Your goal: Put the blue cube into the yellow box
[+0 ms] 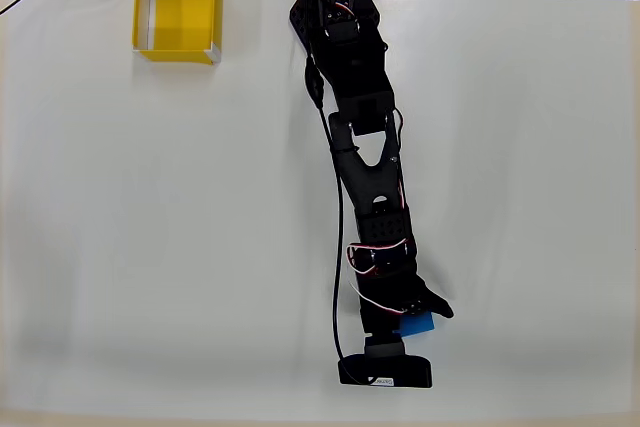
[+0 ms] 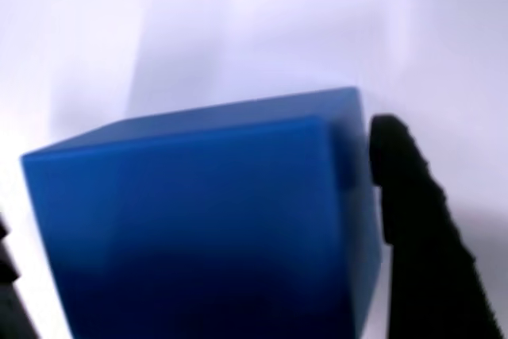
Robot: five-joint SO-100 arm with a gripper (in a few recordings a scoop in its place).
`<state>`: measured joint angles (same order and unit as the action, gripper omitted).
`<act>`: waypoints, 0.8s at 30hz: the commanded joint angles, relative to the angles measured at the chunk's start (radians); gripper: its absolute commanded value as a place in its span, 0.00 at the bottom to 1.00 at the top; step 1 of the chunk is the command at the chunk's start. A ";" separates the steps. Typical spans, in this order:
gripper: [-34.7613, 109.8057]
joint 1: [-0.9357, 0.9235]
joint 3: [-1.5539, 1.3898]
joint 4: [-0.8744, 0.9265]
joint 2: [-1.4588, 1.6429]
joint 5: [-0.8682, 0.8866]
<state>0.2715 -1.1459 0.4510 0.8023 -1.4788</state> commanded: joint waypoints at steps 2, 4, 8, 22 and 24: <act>0.57 0.023 0.107 -0.012 0.075 -0.021; 0.56 0.023 0.107 -0.008 0.074 -0.028; 0.55 0.025 0.107 -0.008 0.069 -0.034; 0.46 0.023 0.107 0.075 0.067 -0.106; 0.46 0.020 0.107 0.078 0.069 -0.121</act>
<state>0.2853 -1.1014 0.5170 0.8038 -1.5693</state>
